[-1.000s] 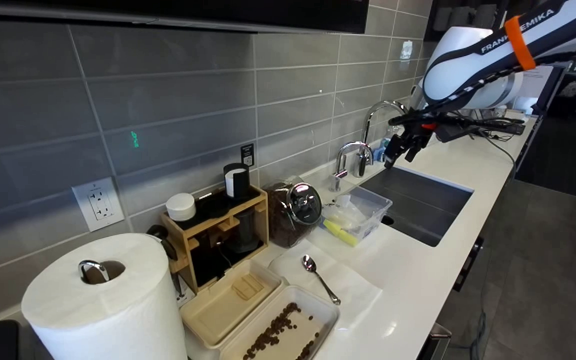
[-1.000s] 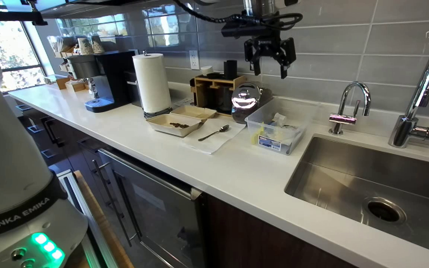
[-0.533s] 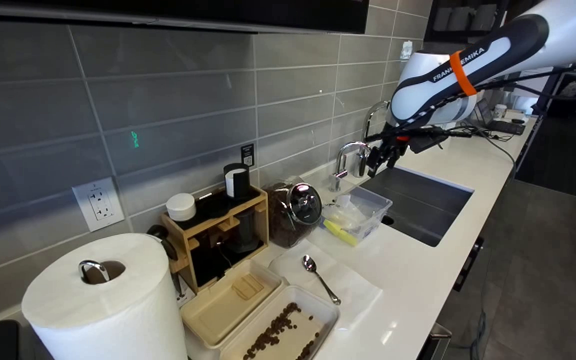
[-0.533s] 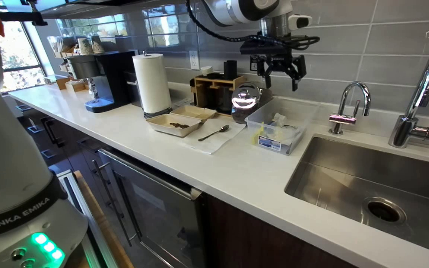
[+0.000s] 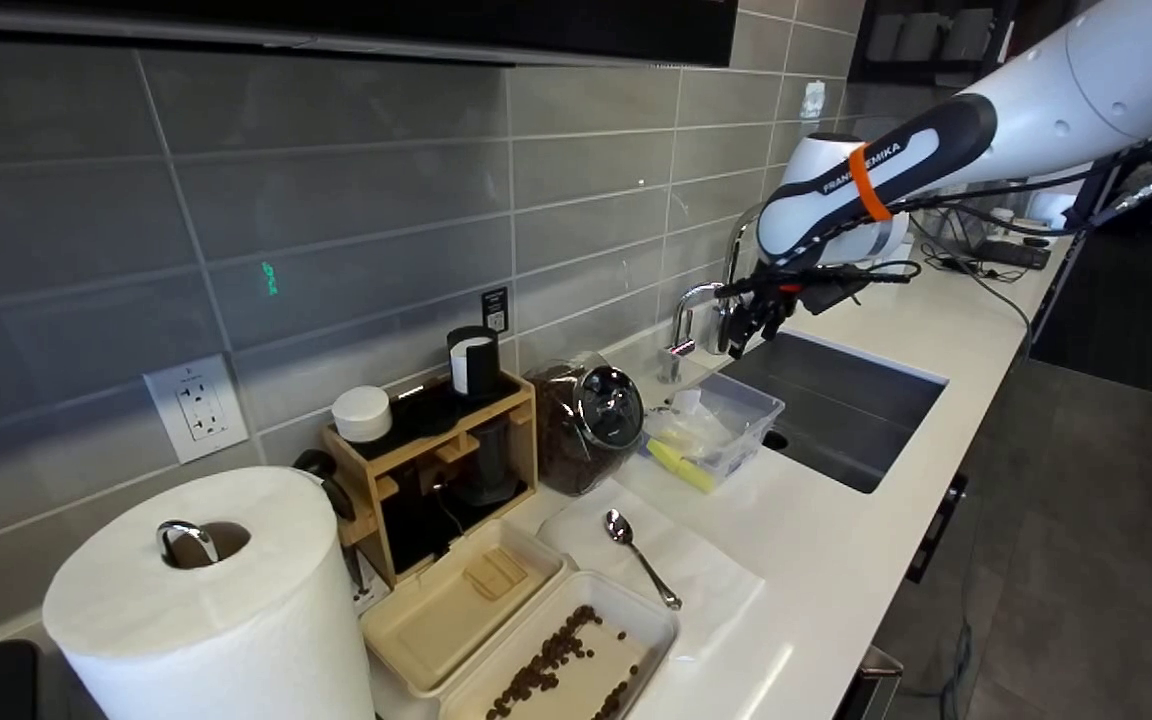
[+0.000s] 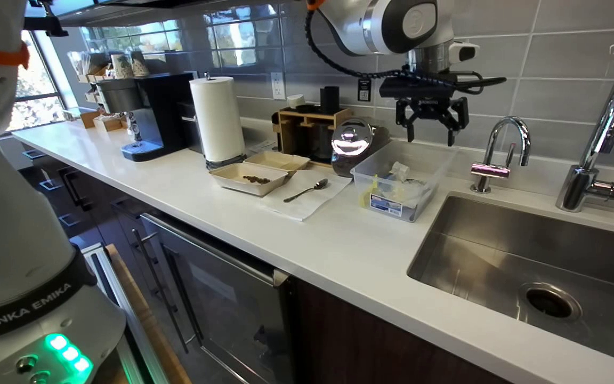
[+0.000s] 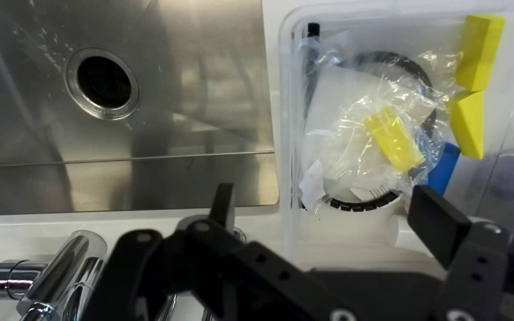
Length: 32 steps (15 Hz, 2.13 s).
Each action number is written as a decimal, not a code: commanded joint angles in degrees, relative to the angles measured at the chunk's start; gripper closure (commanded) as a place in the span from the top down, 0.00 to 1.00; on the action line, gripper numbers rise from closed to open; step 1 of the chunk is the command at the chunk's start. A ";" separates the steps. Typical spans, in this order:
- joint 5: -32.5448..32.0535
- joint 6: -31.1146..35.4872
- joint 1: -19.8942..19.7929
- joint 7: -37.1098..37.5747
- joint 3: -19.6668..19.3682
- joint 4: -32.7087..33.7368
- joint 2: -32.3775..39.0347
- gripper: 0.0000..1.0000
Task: Move the transparent bowl forward
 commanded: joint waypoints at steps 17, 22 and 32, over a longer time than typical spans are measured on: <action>0.67 -8.19 -7.41 -11.28 6.92 17.41 18.45 0.51; 1.44 -11.30 -8.51 -12.15 7.32 18.84 18.50 0.13; 1.55 -20.09 -10.35 -13.97 6.01 19.67 17.56 0.02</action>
